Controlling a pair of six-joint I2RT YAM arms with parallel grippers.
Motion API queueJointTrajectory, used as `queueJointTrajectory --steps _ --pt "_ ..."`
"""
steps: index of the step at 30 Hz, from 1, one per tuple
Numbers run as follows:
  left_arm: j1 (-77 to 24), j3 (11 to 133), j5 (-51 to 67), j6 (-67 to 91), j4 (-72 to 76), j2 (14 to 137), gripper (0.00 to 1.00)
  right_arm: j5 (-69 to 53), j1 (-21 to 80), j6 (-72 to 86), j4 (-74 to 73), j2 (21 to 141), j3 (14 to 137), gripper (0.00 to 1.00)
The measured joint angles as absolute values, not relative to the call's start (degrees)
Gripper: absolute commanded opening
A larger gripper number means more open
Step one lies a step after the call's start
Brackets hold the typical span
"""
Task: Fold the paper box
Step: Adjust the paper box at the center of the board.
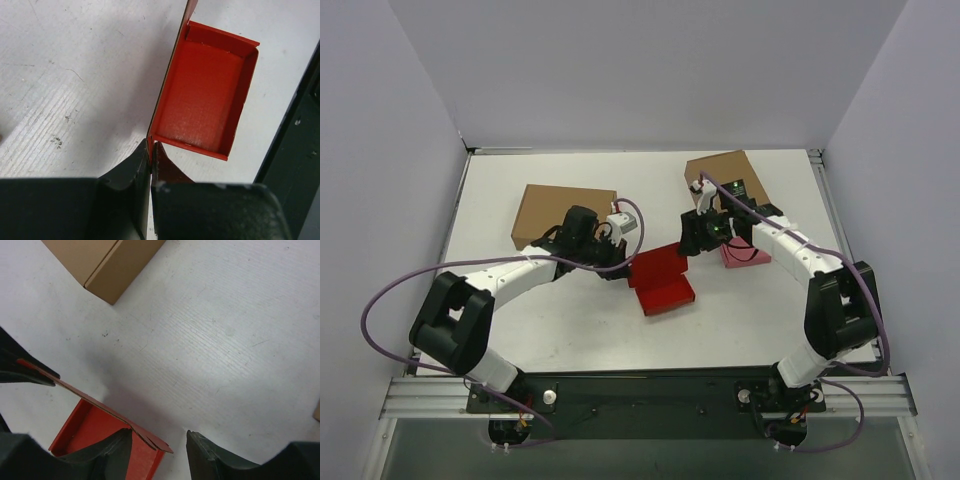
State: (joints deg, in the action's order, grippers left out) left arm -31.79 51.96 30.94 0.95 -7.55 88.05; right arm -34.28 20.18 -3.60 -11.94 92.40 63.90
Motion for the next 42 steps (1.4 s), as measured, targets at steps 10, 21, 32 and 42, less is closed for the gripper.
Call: queueJointTrajectory --steps 10,21,32,42 --pt "-27.97 54.39 39.72 -3.53 -12.38 89.34 0.0 -39.64 20.05 -1.06 -16.19 89.54 63.99 0.47" --pt "-27.97 54.39 41.25 -4.14 -13.19 89.38 0.0 -38.94 21.61 -1.58 -18.04 89.58 64.01 0.34" --pt "-27.57 54.35 40.27 -4.12 -14.15 89.38 0.0 -32.56 25.19 -2.85 -20.21 89.58 64.01 0.16" --pt "-27.88 54.39 35.62 -1.26 -12.58 89.38 0.0 -24.58 29.23 -1.65 -20.78 89.69 64.86 0.0"
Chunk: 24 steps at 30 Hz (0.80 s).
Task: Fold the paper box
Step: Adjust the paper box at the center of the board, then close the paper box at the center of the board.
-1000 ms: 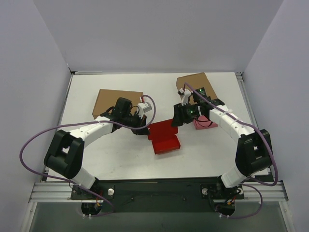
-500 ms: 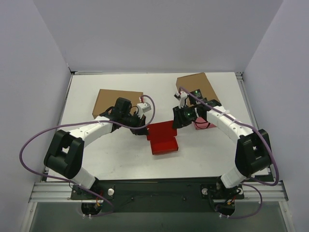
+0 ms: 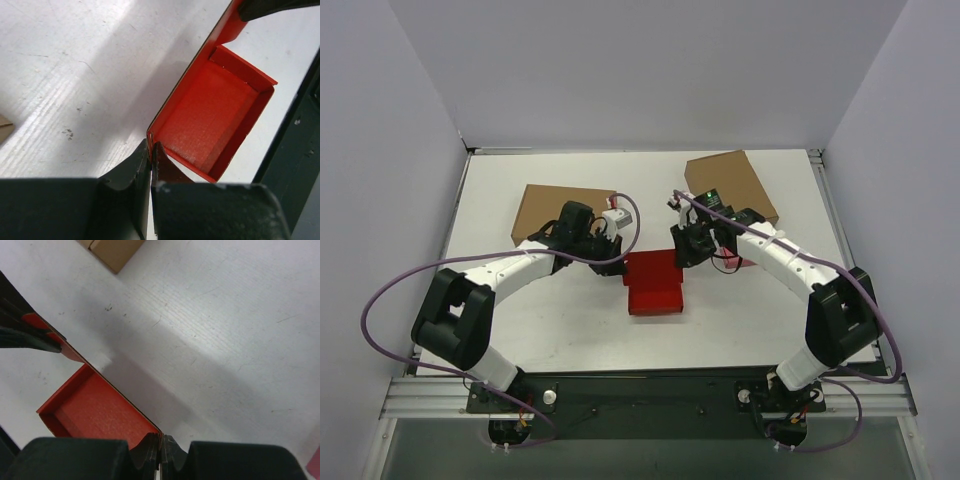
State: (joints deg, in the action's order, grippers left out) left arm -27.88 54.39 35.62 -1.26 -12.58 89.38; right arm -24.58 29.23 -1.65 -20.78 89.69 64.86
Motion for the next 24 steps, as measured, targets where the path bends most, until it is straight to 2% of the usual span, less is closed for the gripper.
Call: queueJointTrajectory --steps 12,24 --pt "-32.88 66.65 14.41 11.03 -8.73 98.83 0.0 1.89 32.29 8.97 -17.67 95.02 73.19 0.0" --pt "-35.88 72.79 -1.67 15.29 -3.36 105.45 0.0 12.86 32.34 14.87 -5.56 98.04 71.59 0.0"
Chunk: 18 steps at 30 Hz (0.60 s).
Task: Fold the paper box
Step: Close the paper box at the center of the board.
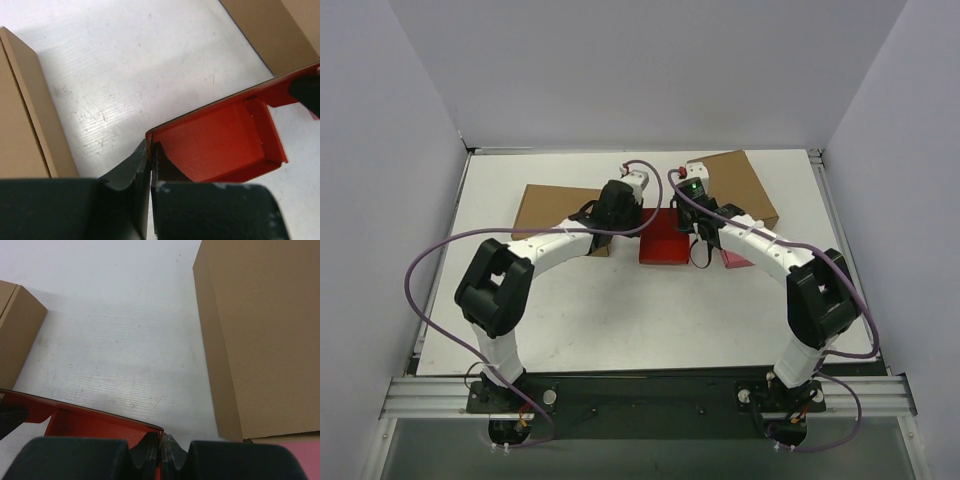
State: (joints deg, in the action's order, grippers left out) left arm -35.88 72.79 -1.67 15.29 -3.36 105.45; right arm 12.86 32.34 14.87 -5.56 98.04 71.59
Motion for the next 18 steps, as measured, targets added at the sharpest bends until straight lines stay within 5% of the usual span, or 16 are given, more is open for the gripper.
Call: queueJointTrajectory --steps 18 --pt "-39.88 61.06 -13.91 15.46 18.46 106.21 0.0 20.91 35.16 18.85 18.94 96.2 54.3 0.0"
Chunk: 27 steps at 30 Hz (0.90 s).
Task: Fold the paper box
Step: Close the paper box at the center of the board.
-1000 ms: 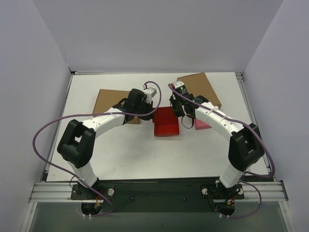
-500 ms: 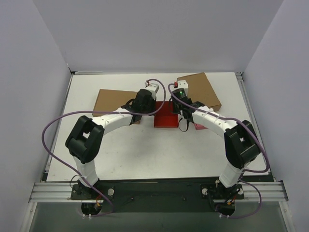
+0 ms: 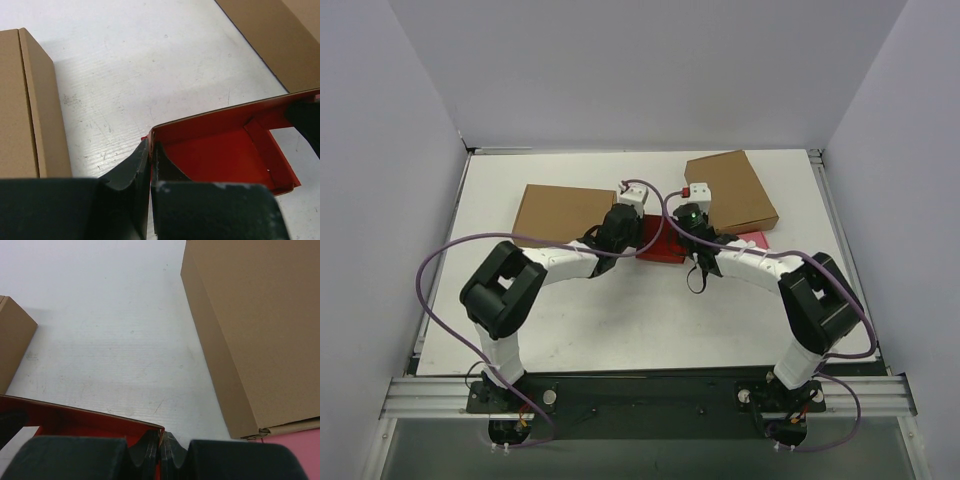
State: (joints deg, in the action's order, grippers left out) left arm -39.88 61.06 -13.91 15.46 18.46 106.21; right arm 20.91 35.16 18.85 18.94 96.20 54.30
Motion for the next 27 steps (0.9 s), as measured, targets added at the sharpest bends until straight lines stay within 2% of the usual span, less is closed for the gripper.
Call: queueJointTrajectory --steps 27 --pt "-41.56 48.01 -16.32 22.94 31.7 102.39 0.0 27.42 40.99 27.14 19.35 94.15 49.69 0.0"
